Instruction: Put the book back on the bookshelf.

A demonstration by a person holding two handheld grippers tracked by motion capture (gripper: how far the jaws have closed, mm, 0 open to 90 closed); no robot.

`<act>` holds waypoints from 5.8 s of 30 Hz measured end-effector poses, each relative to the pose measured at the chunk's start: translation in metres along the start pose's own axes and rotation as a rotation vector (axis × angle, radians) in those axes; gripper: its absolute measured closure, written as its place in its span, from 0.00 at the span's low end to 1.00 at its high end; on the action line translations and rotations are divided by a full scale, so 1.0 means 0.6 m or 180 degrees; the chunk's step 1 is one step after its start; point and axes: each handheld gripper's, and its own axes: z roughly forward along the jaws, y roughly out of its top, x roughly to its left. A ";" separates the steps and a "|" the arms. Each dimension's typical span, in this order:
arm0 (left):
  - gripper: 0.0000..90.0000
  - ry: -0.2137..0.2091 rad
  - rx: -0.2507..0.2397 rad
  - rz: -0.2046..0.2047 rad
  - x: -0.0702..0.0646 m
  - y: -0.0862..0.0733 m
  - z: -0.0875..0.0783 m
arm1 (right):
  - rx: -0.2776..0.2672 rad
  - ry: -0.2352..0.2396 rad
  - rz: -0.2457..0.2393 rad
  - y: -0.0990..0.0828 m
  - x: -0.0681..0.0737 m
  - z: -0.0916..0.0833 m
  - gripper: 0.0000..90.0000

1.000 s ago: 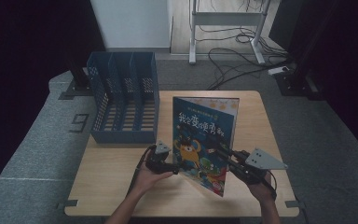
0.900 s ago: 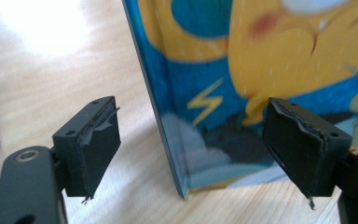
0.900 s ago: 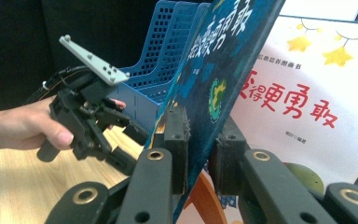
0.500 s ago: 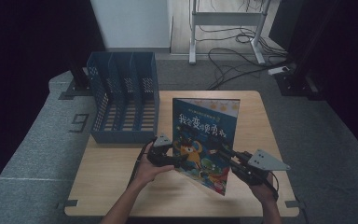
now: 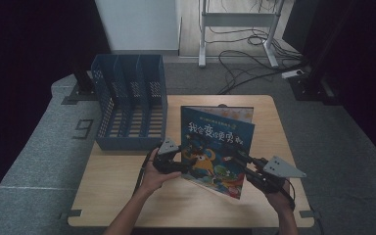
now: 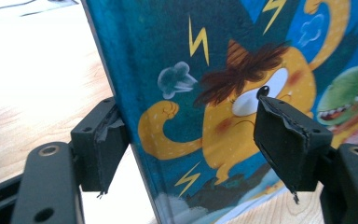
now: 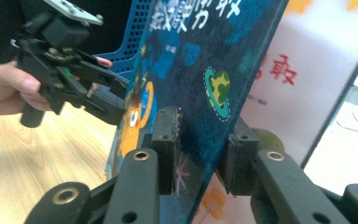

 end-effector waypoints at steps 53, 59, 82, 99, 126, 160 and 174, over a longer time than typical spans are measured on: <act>0.61 -0.0104 -0.0633 0.0277 -0.056 0.031 -0.054 | 0.0220 -0.0435 0.0223 -0.037 -0.032 0.017 0.53; 0.67 -0.0118 -0.0654 0.0347 -0.070 0.038 -0.058 | 0.0238 -0.0386 0.0286 -0.037 -0.034 0.016 0.52; 0.83 -0.0352 -0.0741 0.0284 -0.082 0.044 -0.064 | 0.0528 -0.0518 0.0297 -0.055 -0.031 0.041 0.46; 0.87 -0.0392 -0.0672 0.0256 -0.083 0.049 -0.062 | 0.0717 -0.0364 0.0355 -0.066 -0.023 0.061 0.42; 0.89 -0.0353 -0.0827 0.0402 -0.089 0.065 -0.102 | 0.0653 -0.0489 0.0558 -0.072 -0.016 0.083 0.27; 0.76 -0.0384 -0.0865 0.0194 -0.090 0.077 -0.089 | 0.0227 -0.0240 0.0492 -0.053 0.002 0.089 0.34; 0.90 -0.0257 -0.0917 0.0313 -0.105 0.080 -0.088 | 0.0264 -0.0294 0.0533 -0.055 -0.005 0.085 0.34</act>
